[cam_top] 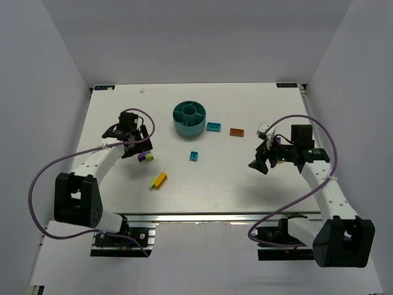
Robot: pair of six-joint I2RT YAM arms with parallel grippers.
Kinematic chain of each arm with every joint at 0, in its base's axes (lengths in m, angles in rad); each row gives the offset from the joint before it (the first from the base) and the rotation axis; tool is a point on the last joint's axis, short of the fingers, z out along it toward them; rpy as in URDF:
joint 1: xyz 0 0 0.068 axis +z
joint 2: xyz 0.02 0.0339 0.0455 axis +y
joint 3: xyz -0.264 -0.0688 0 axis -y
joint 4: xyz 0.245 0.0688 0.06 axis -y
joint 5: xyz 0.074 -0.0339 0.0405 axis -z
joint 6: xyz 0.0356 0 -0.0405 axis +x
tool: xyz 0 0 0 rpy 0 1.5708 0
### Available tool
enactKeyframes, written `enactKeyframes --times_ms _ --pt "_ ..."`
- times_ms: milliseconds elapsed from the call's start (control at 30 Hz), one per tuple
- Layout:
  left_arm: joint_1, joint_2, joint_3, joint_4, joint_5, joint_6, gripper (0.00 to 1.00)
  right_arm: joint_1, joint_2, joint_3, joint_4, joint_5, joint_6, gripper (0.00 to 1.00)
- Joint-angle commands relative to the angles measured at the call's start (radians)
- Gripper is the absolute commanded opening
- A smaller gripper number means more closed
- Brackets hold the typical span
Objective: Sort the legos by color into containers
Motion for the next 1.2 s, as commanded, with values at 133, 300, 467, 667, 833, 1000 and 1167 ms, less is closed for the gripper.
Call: enactKeyframes --times_ms 133,300,467,667,833,1000,1167 --pt "-0.077 -0.011 0.043 -0.039 0.093 0.327 0.89 0.003 0.049 0.063 -0.149 -0.165 -0.176 0.75" --pt "-0.158 -0.001 0.04 -0.011 0.042 0.473 0.9 0.003 0.06 0.067 -0.143 -0.162 -0.187 0.77" --pt "-0.161 -0.021 0.04 0.056 0.013 0.577 0.91 0.003 0.077 0.073 -0.135 -0.17 -0.187 0.81" --pt "-0.161 0.004 0.021 0.06 0.076 0.705 0.89 0.003 0.092 0.081 -0.125 -0.188 -0.152 0.82" --pt "-0.161 0.032 -0.002 0.032 0.119 0.807 0.89 0.003 0.092 0.083 -0.132 -0.182 -0.15 0.83" --pt "-0.16 0.028 -0.009 0.055 0.099 0.84 0.89 0.003 0.089 0.077 -0.126 -0.185 -0.135 0.83" --pt "-0.16 0.047 -0.02 0.095 0.096 0.861 0.89 0.003 0.092 0.083 -0.129 -0.184 -0.132 0.83"
